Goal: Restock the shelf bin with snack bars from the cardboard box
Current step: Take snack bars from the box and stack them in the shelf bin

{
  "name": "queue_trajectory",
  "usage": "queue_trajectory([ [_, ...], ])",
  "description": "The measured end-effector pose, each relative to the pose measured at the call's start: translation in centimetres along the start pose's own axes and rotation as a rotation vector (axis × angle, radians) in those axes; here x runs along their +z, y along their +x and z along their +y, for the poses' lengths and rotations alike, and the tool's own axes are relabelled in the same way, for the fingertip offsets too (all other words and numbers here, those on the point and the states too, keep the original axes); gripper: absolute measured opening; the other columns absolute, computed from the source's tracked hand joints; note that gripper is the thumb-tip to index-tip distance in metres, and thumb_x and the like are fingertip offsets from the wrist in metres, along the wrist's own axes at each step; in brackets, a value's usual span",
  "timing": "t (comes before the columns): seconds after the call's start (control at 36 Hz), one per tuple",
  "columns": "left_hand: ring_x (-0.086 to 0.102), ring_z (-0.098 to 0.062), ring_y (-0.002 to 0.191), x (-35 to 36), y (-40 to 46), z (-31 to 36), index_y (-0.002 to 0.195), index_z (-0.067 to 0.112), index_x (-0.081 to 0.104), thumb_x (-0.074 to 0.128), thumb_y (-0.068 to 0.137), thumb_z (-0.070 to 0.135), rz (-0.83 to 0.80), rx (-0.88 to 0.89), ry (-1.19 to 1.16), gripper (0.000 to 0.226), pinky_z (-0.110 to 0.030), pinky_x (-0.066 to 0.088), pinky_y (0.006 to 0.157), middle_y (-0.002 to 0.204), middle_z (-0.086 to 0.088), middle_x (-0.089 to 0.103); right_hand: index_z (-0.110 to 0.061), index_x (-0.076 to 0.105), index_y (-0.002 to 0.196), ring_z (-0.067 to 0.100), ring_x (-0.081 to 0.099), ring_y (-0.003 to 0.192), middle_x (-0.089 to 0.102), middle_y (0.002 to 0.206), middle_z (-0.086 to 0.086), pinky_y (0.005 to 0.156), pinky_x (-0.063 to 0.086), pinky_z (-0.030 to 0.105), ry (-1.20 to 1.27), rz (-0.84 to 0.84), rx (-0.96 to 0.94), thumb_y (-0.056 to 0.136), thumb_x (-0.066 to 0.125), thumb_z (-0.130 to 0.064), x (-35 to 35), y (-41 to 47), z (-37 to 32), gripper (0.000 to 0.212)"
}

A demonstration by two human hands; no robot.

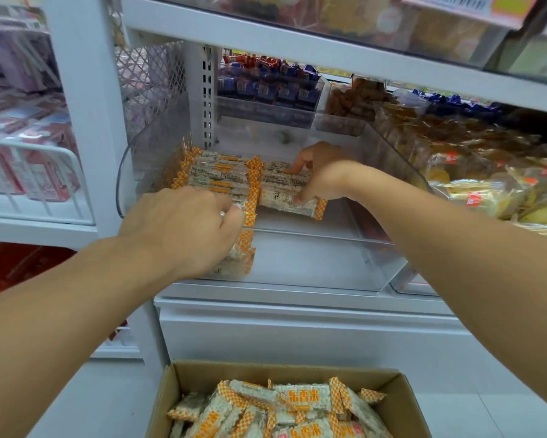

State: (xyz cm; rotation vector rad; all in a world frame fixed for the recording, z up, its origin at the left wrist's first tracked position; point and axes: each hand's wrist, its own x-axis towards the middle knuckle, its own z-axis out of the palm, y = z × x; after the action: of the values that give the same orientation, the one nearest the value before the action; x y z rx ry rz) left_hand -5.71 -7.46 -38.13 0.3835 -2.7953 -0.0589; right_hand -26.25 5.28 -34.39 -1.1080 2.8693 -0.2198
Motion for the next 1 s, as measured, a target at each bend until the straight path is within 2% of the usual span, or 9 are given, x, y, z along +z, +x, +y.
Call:
queue_trajectory([
  [0.11, 0.060, -0.031, 0.094, 0.3, 0.1, -0.3, 0.080, 0.031, 0.052, 0.011, 0.084, 0.052, 0.007, 0.019, -0.012, 0.046, -0.037, 0.037, 0.069, 0.107, 0.000, 0.065, -0.020, 0.062, 0.127, 0.023, 0.056, 0.110, 0.054, 0.135, 0.005, 0.082, 0.046, 0.028, -0.023, 0.050, -0.020, 0.077, 0.087, -0.031, -1.0, -2.0, -0.2, 0.057],
  [0.19, 0.061, -0.029, 0.101, 0.2, -0.3, -0.1, 0.103, 0.030, 0.063, 0.021, 0.090, 0.051, 0.105, 0.044, -0.106, 0.049, -0.039, 0.046, 0.075, 0.114, 0.002, 0.065, -0.019, 0.065, 0.121, 0.025, 0.059, 0.111, 0.062, 0.124, 0.006, 0.091, 0.049, 0.034, 0.002, 0.345, -0.122, 0.084, 0.079, -0.032, -0.9, -6.1, 0.2, 0.041],
  [0.28, 0.059, -0.029, 0.092, -0.5, -1.0, 0.6, 0.100, 0.014, 0.065, 0.045, 0.096, 0.031, 0.359, 0.247, -0.279, 0.027, -0.041, 0.046, 0.077, 0.099, -0.004, 0.065, -0.014, 0.068, 0.103, 0.017, 0.060, 0.085, 0.064, 0.098, 0.002, 0.075, 0.047, 0.026, 0.214, 0.831, -0.273, 0.091, 0.068, -0.023, 1.0, -13.3, -0.4, 0.015],
  [0.36, 0.051, -0.028, 0.074, -0.7, -3.0, 2.9, 0.086, 0.012, 0.059, 0.048, 0.096, 0.029, 0.416, 0.407, -0.226, 0.023, -0.043, 0.042, 0.064, 0.078, -0.005, 0.058, -0.008, 0.062, 0.077, 0.016, 0.051, 0.064, 0.057, 0.072, 0.001, 0.060, 0.040, 0.026, 0.461, 1.025, -0.238, 0.093, 0.063, -0.017, 7.0, -19.7, -0.8, 0.018],
  [0.5, 0.062, -0.029, 0.085, 3.3, -9.5, 8.6, 0.098, 0.023, 0.058, 0.033, 0.095, 0.052, -0.269, 0.487, 0.031, 0.038, -0.034, 0.041, 0.063, 0.090, 0.001, 0.063, -0.020, 0.050, 0.066, 0.021, 0.053, 0.059, 0.048, 0.056, -0.006, 0.053, 0.039, 0.034, 0.415, 0.380, 0.091, 0.093, 0.045, -0.058, 19.5, -24.5, 0.7, 0.047],
  [0.67, 0.058, -0.027, 0.116, 13.0, -19.4, 7.4, 0.132, 0.019, 0.051, 0.061, 0.084, 0.064, -0.978, 0.019, 0.172, 0.066, -0.038, 0.050, 0.093, 0.132, -0.004, 0.058, -0.016, 0.056, 0.127, 0.027, 0.059, 0.108, 0.060, 0.128, 0.008, 0.088, 0.052, 0.040, 0.261, -0.404, 0.199, 0.076, 0.068, -0.073, 25.7, -28.7, 3.7, 0.077],
  [0.81, 0.035, -0.025, 0.143, 17.0, -27.3, 7.5, 0.158, 0.021, 0.019, 0.078, 0.078, 0.048, -1.064, -0.199, -0.097, 0.103, -0.038, 0.041, 0.110, 0.163, 0.000, 0.021, -0.030, -0.001, 0.160, 0.033, 0.011, 0.153, 0.000, 0.168, 0.003, 0.119, 0.027, 0.053, 0.239, -0.823, 0.157, 0.059, 0.088, -0.063, 28.0, -32.4, 4.4, 0.139],
  [0.89, 0.027, -0.028, 0.149, 18.0, -29.4, 7.5, 0.160, 0.028, 0.010, 0.067, 0.090, 0.022, -1.085, -0.195, -0.174, 0.091, -0.036, 0.036, 0.114, 0.168, 0.004, 0.003, -0.025, 0.004, 0.160, 0.037, 0.020, 0.149, 0.015, 0.165, 0.008, 0.116, 0.034, 0.050, 0.211, -0.722, 0.203, 0.058, 0.092, -0.056, 29.1, -34.1, 4.1, 0.137],
  [1.0, 0.046, -0.031, 0.132, 17.7, -29.2, 7.8, 0.155, 0.031, 0.025, 0.057, 0.093, 0.004, -0.995, -0.200, -0.163, 0.075, -0.042, 0.048, 0.102, 0.158, -0.004, 0.024, -0.013, 0.025, 0.154, 0.033, 0.043, 0.136, 0.044, 0.151, 0.008, 0.106, 0.044, 0.043, 0.219, -0.699, 0.260, 0.061, 0.089, -0.059, 29.3, -34.6, 3.8, 0.121],
])
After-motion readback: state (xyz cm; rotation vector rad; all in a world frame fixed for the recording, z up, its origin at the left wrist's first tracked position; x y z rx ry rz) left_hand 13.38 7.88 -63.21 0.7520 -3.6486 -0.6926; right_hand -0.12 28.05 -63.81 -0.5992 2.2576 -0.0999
